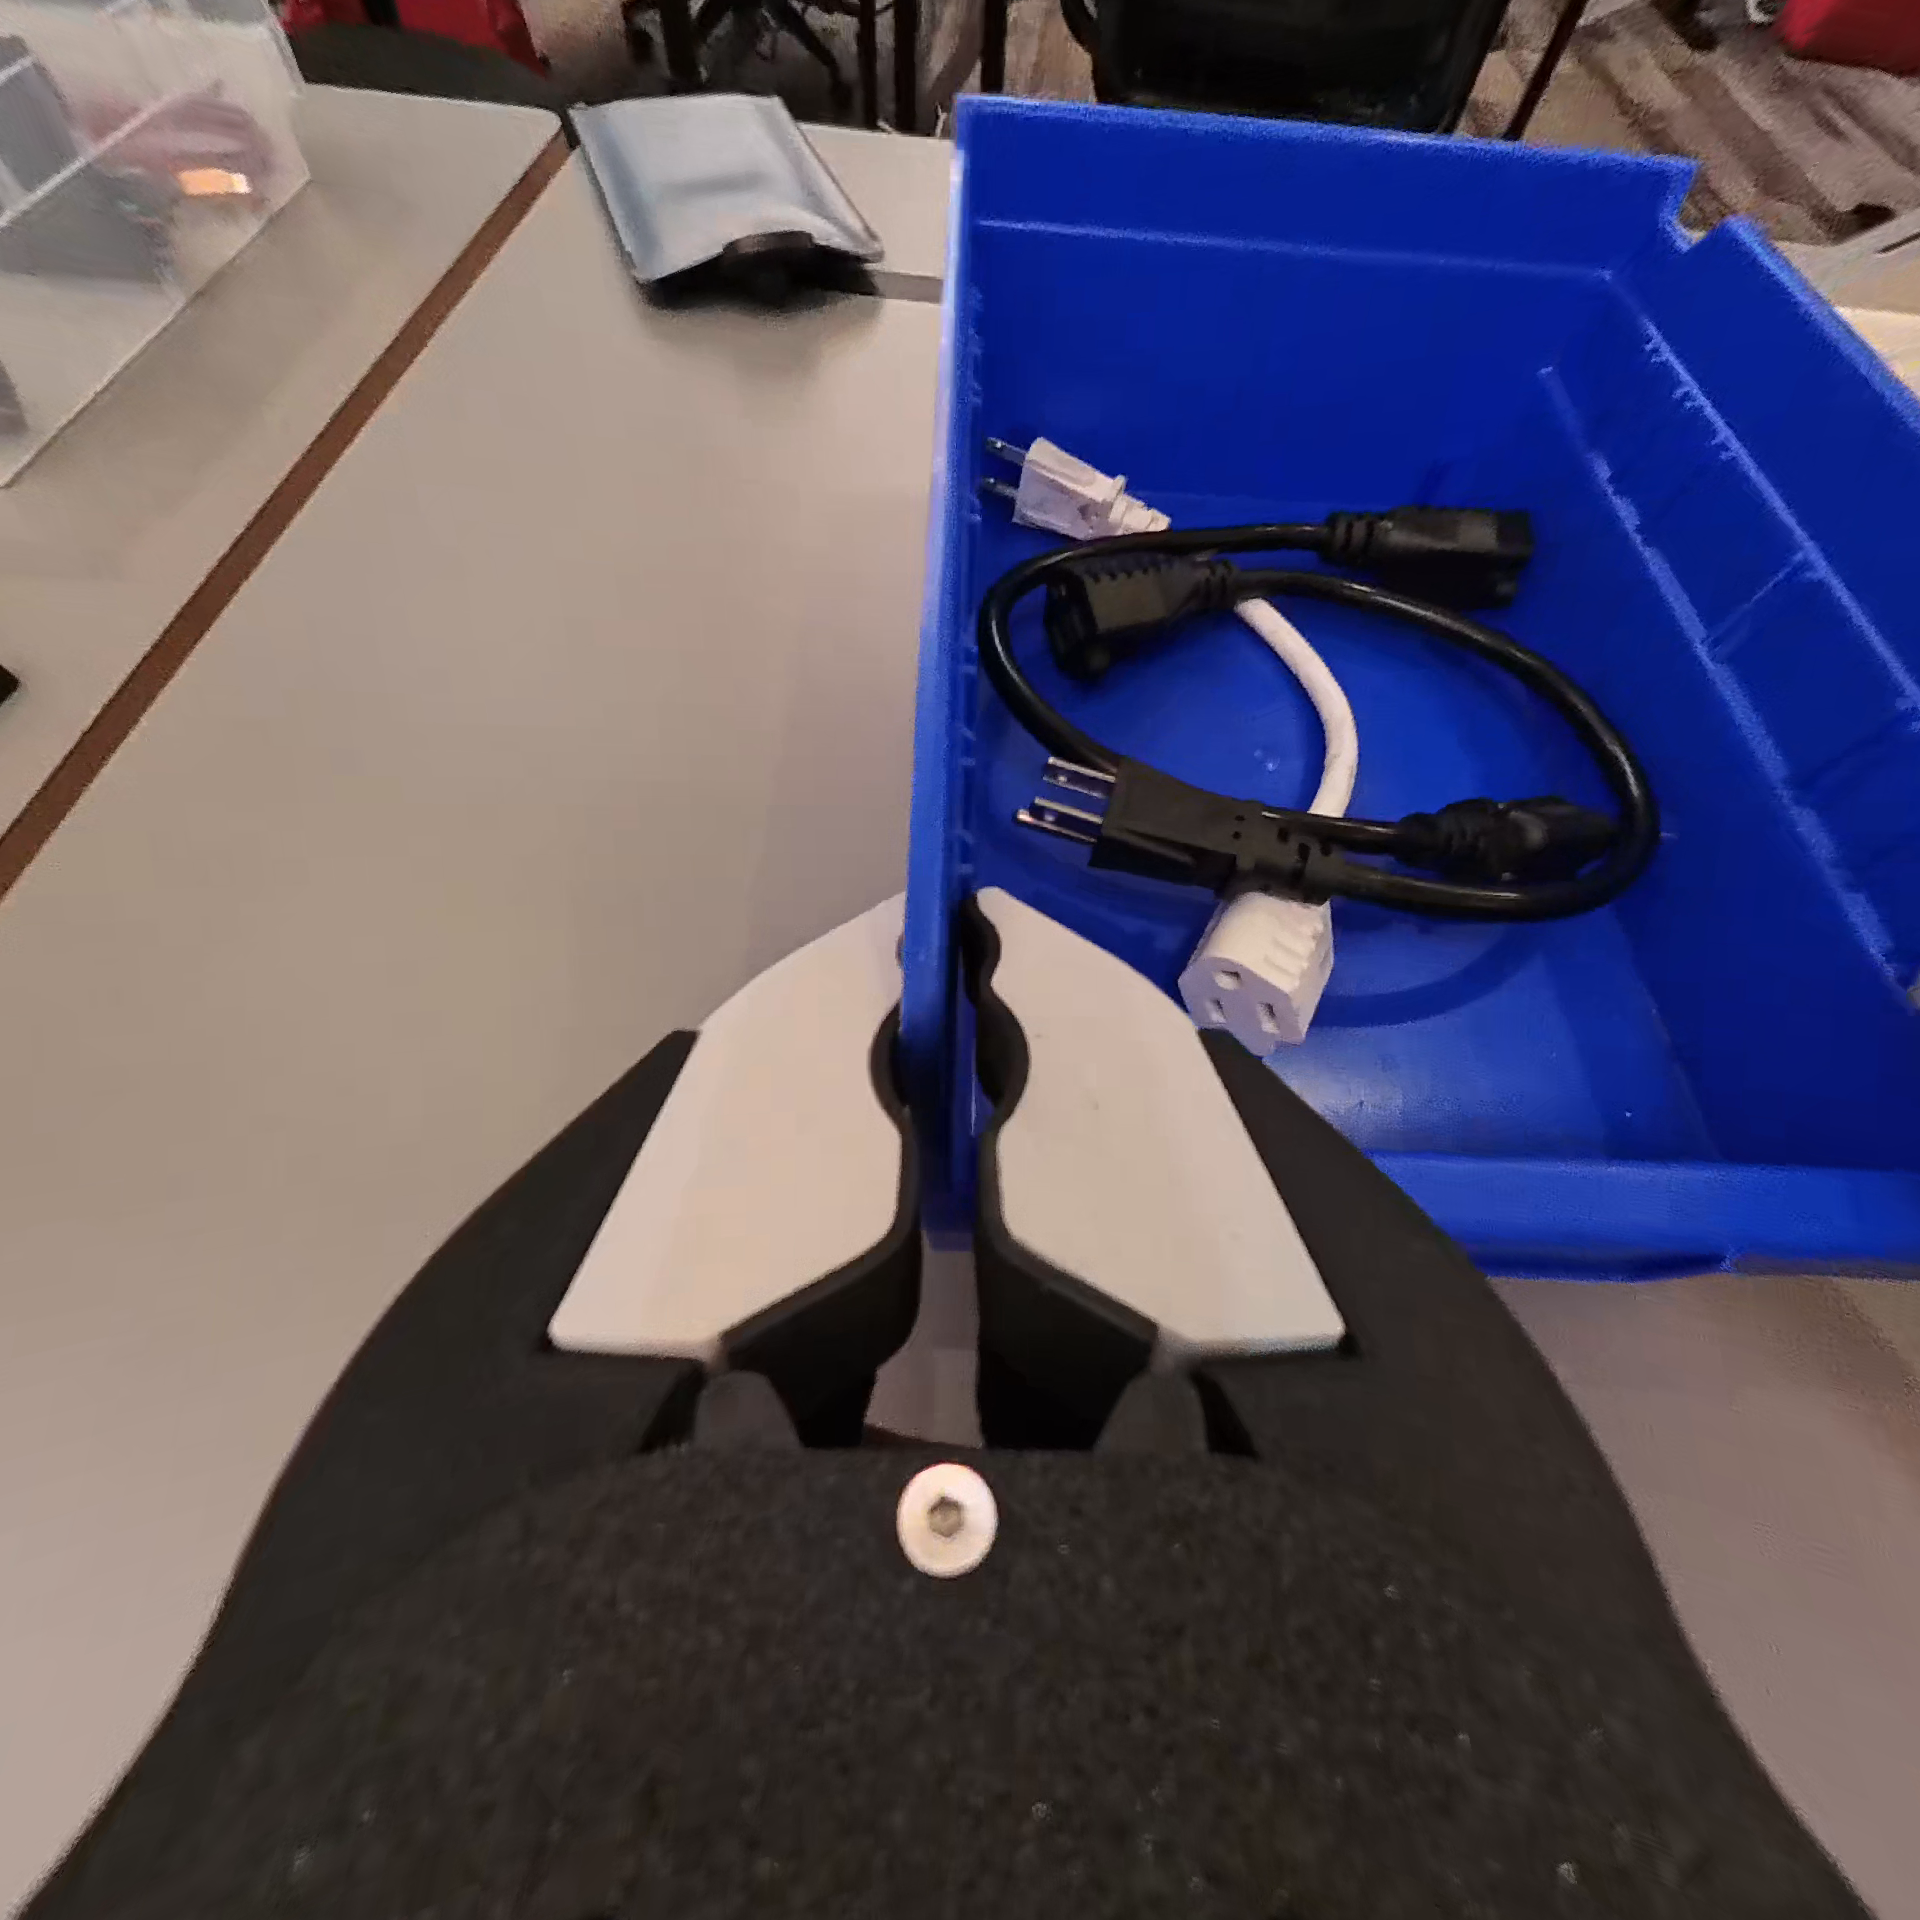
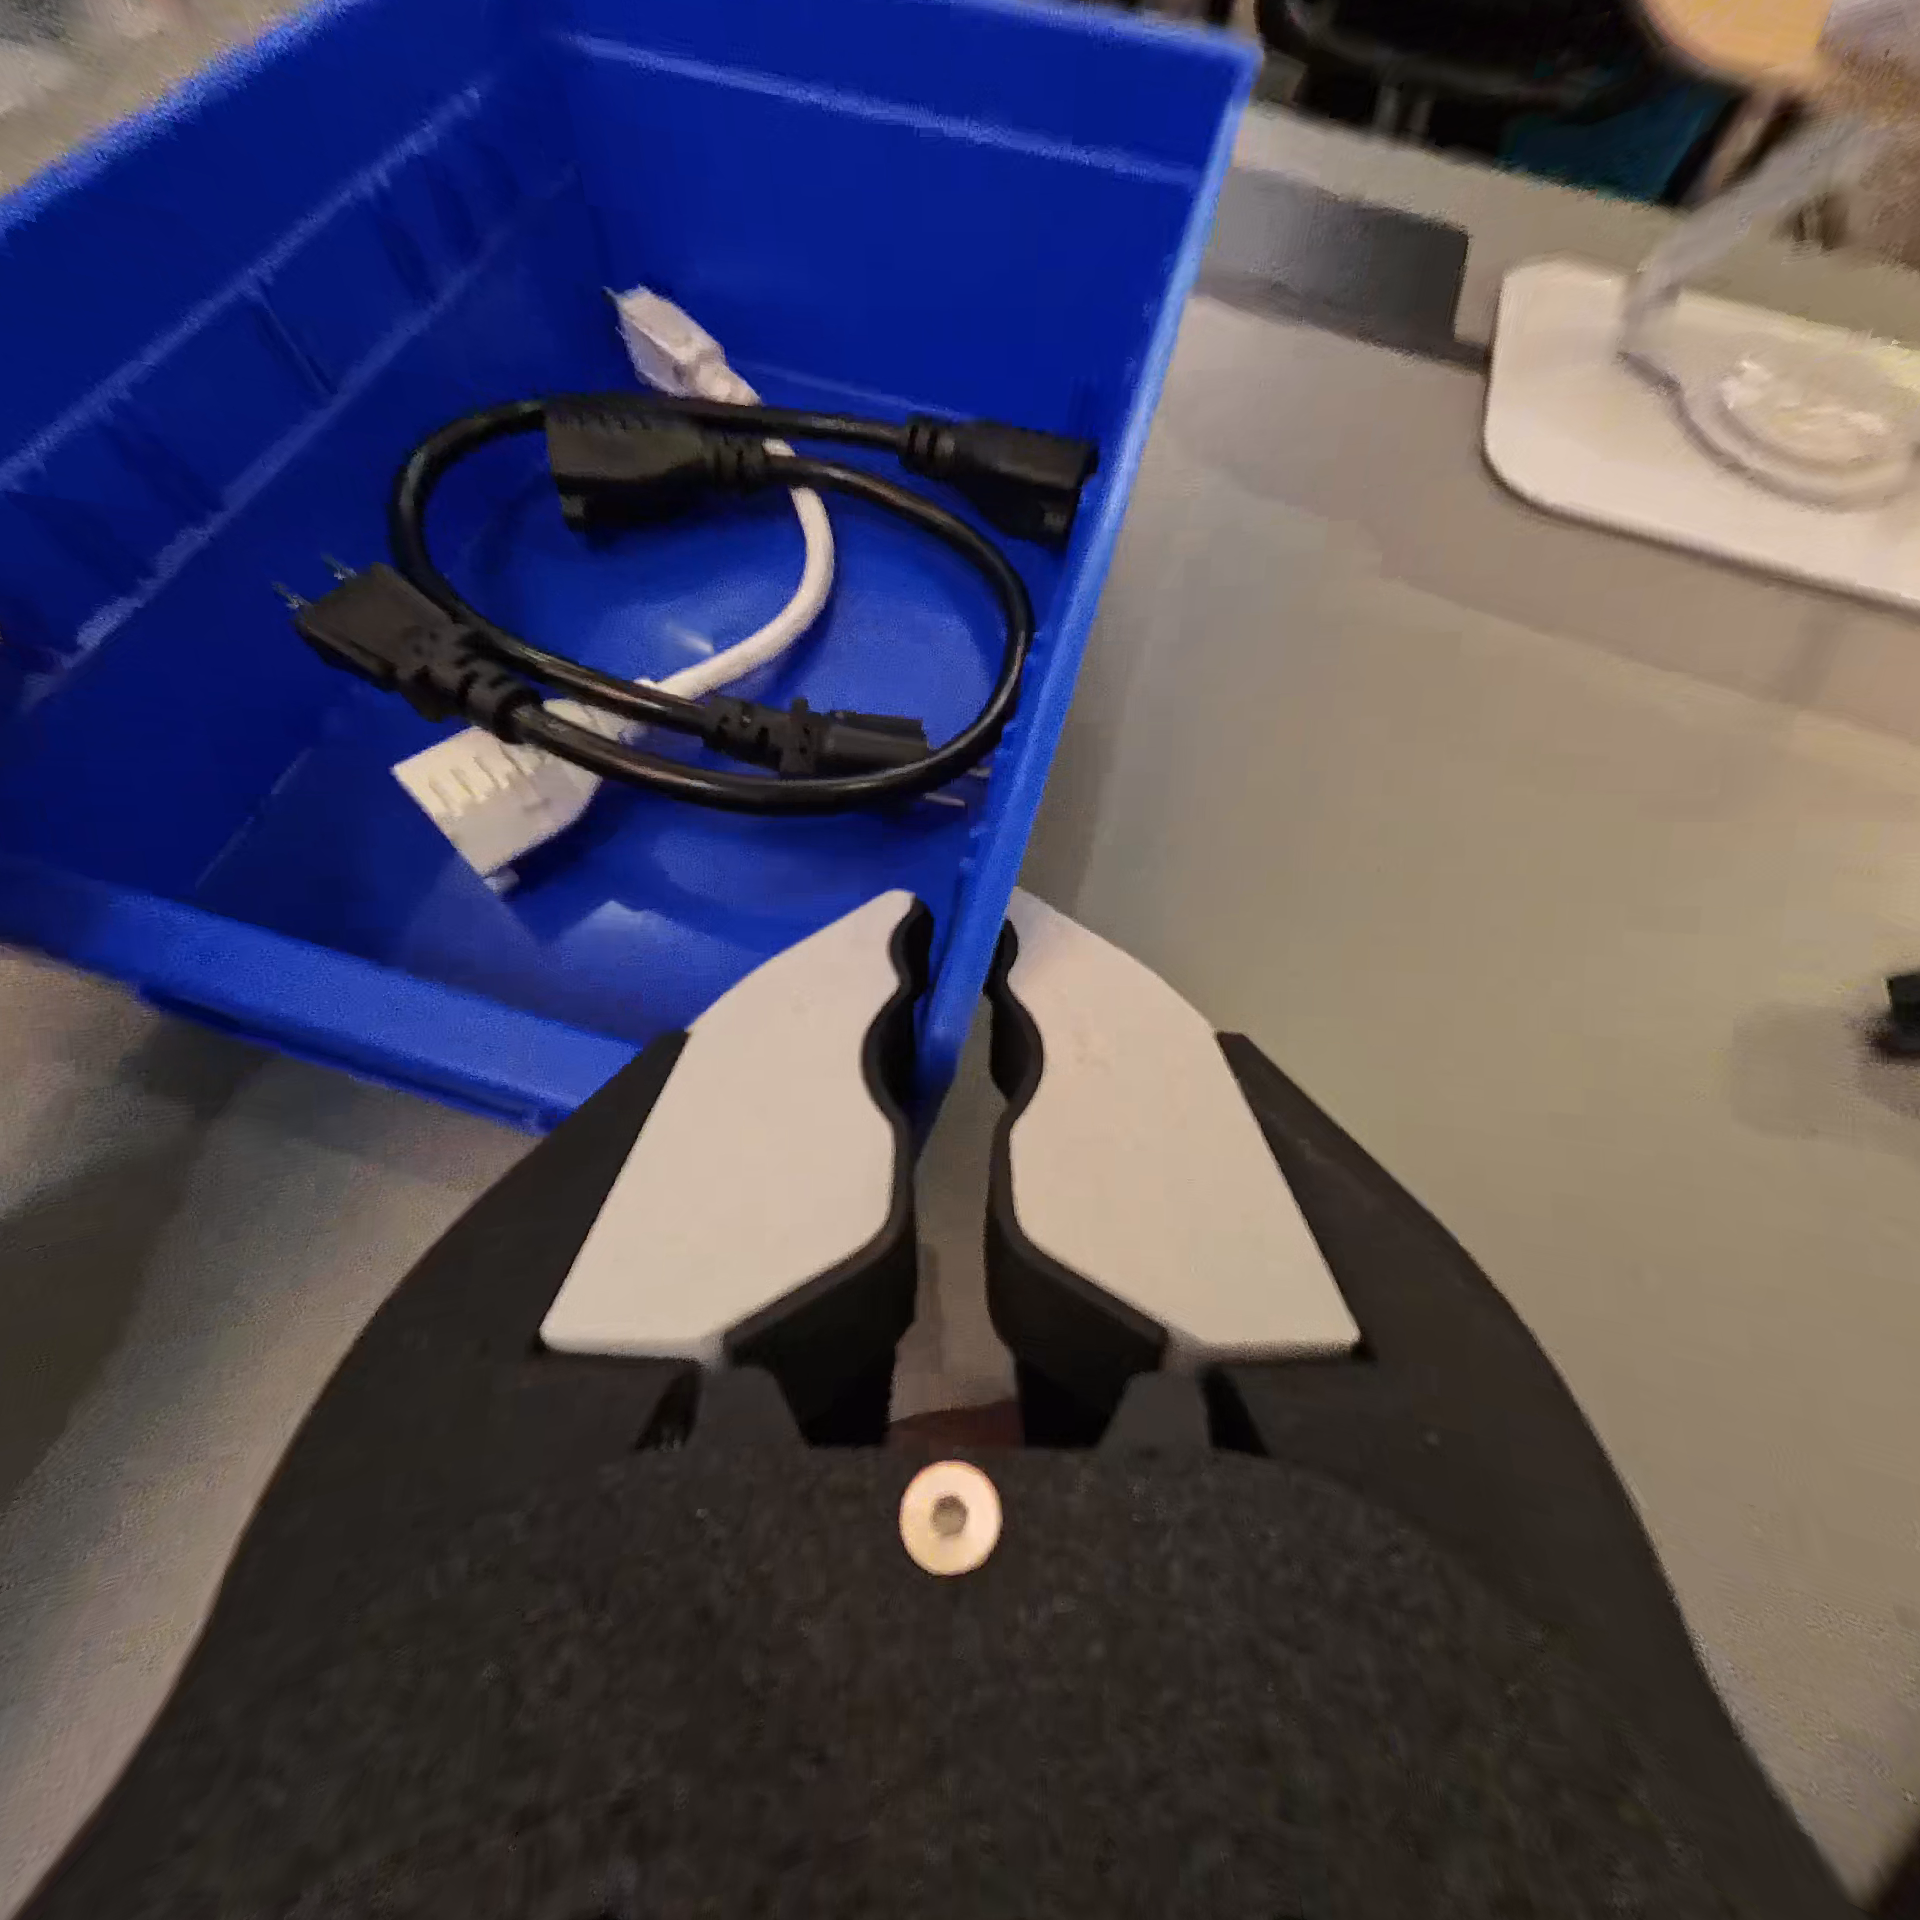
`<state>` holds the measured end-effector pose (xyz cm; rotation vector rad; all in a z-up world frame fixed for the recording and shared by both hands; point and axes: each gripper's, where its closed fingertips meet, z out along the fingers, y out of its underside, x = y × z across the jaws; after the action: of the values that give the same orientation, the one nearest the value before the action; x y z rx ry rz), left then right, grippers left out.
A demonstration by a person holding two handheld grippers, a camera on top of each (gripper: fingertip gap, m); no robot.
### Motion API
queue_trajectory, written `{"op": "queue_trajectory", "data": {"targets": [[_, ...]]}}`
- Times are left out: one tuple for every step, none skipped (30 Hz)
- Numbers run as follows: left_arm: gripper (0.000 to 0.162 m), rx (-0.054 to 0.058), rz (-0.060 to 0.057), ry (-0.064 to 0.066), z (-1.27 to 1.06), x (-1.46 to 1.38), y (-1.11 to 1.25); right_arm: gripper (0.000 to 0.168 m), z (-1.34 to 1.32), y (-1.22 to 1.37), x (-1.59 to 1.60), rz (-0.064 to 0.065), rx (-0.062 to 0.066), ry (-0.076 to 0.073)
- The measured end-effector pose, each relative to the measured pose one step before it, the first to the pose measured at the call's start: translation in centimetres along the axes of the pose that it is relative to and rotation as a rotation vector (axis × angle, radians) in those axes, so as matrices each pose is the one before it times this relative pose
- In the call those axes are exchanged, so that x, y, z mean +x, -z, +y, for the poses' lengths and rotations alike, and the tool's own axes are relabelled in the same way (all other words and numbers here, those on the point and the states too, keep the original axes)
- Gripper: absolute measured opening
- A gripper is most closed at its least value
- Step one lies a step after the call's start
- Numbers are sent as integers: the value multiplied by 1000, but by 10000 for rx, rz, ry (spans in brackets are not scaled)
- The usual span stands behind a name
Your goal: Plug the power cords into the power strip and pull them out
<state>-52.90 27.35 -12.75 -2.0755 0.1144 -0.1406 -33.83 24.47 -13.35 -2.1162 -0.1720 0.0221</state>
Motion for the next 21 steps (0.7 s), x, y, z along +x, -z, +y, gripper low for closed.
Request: {"op": "queue_trajectory", "data": {"targets": [[6, 35, -130, 43, -152, -292, 49, 11, 6, 39, -355, -287, 232, 380], [13, 166, -172, 110, -388, -321, 192, 13, 153, 176, -300, -313, 43, 272], [22, 226, -137, 176, -541, -285, 300, 15, 334, 337, -323, -394, -88, 256], [28, 192, -82, 182, -543, -222, 387, 17, 395, 606, -352, -498, -131, 227], [35, 147, -98, 157, -457, -206, 442, 22, 369, 888, -225, -480, -61, 208], [41, 158, -120, 153, -412, -182, 547, 27, 358, 1134, -243, -550, 53, 255], [45, 220, -94, 182, -414, -80, 642, 28, 494, 1310, -244, -567, 47, 319], [49, 242, -56, 268, -361, 53, 753, 32, 647, 1507, 47, -377, 30, 347], [55, 144, 43, 452, -168, 334, 889, 40, 825, 1698, 492, -128, 75, 330], [60, 118, 251, 660, -38, 794, 1093, 46, 897, 1866, 923, 86, 188, 226], [59, 295, 420, 700, -55, 1214, 1196, 47, 1003, 1943, 1198, 146, 200, 160], [56, 458, 417, 581, -13, 1351, 1046, 47, 1205, 2003, 1372, 112, 93, 133], [56, 343, 347, 413, 284, 1363, 695, 47, 1328, 2025, 1543, 92, 26, -31], [57, -2, 365, 85, 918, 1452, 377, 47, 1306, 2048, 1648, 30, 12, -223], [56, -323, 256, -273, 1552, 1356, 128, 47, 1094, 2079, 1745, -12, 124, -364], [56, -510, 129, -481, 1897, 1267, -6, 47, 793, 2101, 1939, 55, 216, -371], [55, -600, 215, -481, 1961, 1522, -55, 46, 438, 2122, 2315, 276, 329, -286], [55, -653, 468, -424, 1850, 2002, -7, 45, 124, 2119, 2637, 483, 531, -246], [54, -536, 495, -412, 1482, 2113, 82, 43, 154, 2018, 2744, 529, 518, -291], [53, -269, 340, -464, 1027, 1910, 163, 42, 392, 1874, 2689, 509, 360, -362], [52, -87, 219, -506, 688, 1703, 197, 40, 443, 1613, 2414, 382, 365, -368]]}}
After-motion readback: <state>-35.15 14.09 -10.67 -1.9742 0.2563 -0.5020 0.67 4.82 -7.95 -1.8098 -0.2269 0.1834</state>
